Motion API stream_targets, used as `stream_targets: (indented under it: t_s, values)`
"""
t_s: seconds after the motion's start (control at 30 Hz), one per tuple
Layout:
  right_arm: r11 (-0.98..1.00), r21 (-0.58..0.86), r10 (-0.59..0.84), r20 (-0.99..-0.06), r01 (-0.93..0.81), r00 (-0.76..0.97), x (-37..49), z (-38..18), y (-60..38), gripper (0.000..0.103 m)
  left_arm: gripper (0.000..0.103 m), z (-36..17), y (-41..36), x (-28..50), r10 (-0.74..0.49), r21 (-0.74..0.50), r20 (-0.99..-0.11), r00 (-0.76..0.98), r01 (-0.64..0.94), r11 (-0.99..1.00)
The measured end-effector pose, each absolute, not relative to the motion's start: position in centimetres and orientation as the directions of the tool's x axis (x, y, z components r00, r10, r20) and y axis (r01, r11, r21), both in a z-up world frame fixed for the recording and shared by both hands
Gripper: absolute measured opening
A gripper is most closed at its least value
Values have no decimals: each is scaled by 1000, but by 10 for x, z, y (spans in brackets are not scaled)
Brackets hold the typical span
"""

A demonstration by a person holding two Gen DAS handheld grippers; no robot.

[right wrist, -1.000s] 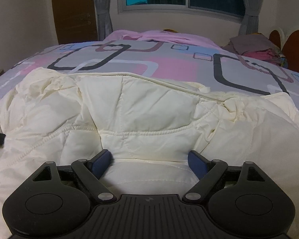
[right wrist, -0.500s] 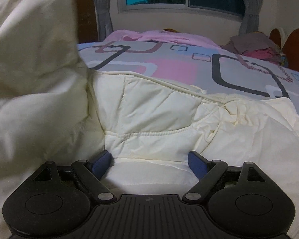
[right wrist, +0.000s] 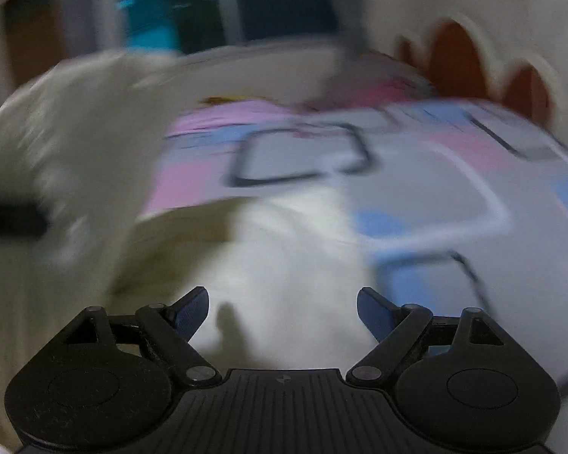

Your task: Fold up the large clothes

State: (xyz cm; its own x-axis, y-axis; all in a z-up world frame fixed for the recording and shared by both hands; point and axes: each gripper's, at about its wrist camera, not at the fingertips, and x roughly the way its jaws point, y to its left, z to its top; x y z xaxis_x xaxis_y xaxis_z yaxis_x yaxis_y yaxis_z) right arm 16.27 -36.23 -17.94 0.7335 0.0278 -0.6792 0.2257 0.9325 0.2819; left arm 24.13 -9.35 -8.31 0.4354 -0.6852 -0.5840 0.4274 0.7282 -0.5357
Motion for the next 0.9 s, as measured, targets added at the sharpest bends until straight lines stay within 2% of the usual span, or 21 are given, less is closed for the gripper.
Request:
stream_targets:
  t_s: [0.03,0.07,0.13,0.3,0.37,0.5,0.53,0.57,0.67,0.77,0.83,0.87,0.9]
  values:
    - [918,322,71,-709,232,701,169,-190,-371,85,15,-88,-99,240,-683,-530,-589,433,431,730]
    - [891,394,136,-707,227,694,173,-198,-377,80,15,-91,-104,241,-679,-524,-595,431,433,734]
    - [853,479,221,-692,209,687,181,-205,-375,50,15,-96,-114,236,-669,-508,-607,430,438,742]
    - [875,458,224,-674,160,704,200,-203,-362,48,15,-113,-141,233,-624,-452,-636,453,437,778]
    - [887,439,225,-684,144,694,207,-206,-358,44,15,-117,-151,234,-588,-411,-645,489,427,806]
    - [897,422,233,-702,130,673,197,-208,-370,45,18,-130,-171,241,-535,-367,-677,506,398,841]
    - [892,426,217,-696,150,684,190,-203,-377,53,19,-130,-175,241,-526,-353,-688,500,403,844]
    - [891,424,200,-688,162,697,185,-197,-383,55,20,-128,-177,238,-521,-337,-690,503,415,845]
    - [897,408,148,-644,173,750,168,-172,-397,55,27,-126,-185,232,-502,-295,-691,519,432,852]
    - [873,461,167,-585,156,794,165,-150,-407,55,34,-124,-193,230,-494,-266,-694,524,451,852]
    - [848,516,222,-554,122,802,169,-141,-408,57,49,-123,-198,226,-494,-236,-691,528,481,845]
    - [833,545,264,-546,97,795,172,-139,-406,68,52,-123,-200,223,-496,-225,-690,528,494,840]
    - [825,561,294,-540,76,789,177,-136,-401,73,59,-122,-202,220,-497,-208,-686,531,512,833]
